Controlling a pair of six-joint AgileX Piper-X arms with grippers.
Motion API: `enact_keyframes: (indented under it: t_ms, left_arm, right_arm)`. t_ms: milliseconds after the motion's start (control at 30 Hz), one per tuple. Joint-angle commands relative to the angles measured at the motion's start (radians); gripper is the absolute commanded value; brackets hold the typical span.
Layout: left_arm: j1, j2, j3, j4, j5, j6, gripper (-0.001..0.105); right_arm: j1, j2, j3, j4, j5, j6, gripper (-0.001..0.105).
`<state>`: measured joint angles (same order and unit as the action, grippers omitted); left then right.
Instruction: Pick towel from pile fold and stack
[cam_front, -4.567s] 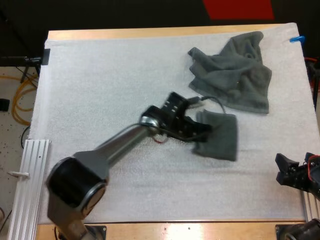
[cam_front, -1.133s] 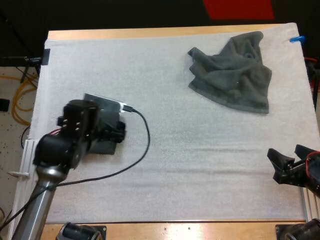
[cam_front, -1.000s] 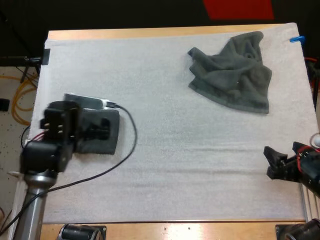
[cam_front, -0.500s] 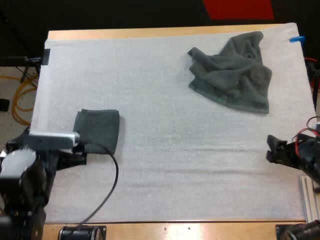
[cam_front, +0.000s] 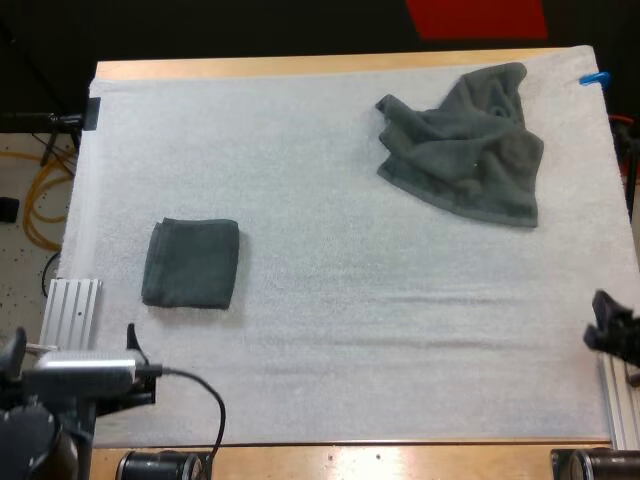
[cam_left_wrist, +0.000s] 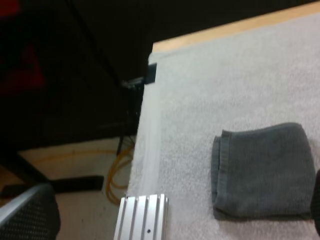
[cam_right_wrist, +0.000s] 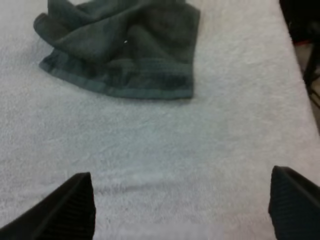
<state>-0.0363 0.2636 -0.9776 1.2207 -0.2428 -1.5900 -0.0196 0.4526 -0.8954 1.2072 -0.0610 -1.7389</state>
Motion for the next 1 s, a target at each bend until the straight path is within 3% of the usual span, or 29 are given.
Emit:
enact_keyframes:
  t_ms: [0, 400, 567, 733, 967]
  left_arm:
    - [-0.004, -0.026, -0.002, 0.008, -0.02, 0.001, 0.105]
    - [-0.004, -0.38, -0.006, 0.106, 0.027, -0.03, 0.105]
    - [-0.003, -0.41, -0.045, 0.184, 0.074, -0.045, 0.105]
    - [-0.003, -0.421, -0.041, 0.191, 0.128, -0.045, 0.105]
    - [-0.003, -0.419, 0.096, 0.016, 0.128, -0.045, 0.105]
  right_arm:
    - [-0.006, -0.038, -0.001, 0.038, -0.011, -0.016, 0.07]
    - [-0.005, -0.482, -0.001, 0.18, 0.003, -0.016, 0.07]
    - [-0.006, -0.498, -0.037, 0.274, 0.03, -0.016, 0.07]
    - [-0.006, -0.509, -0.042, 0.228, 0.033, -0.038, 0.07]
    - [-0.006, -0.508, 0.011, 0.013, 0.033, -0.073, 0.07]
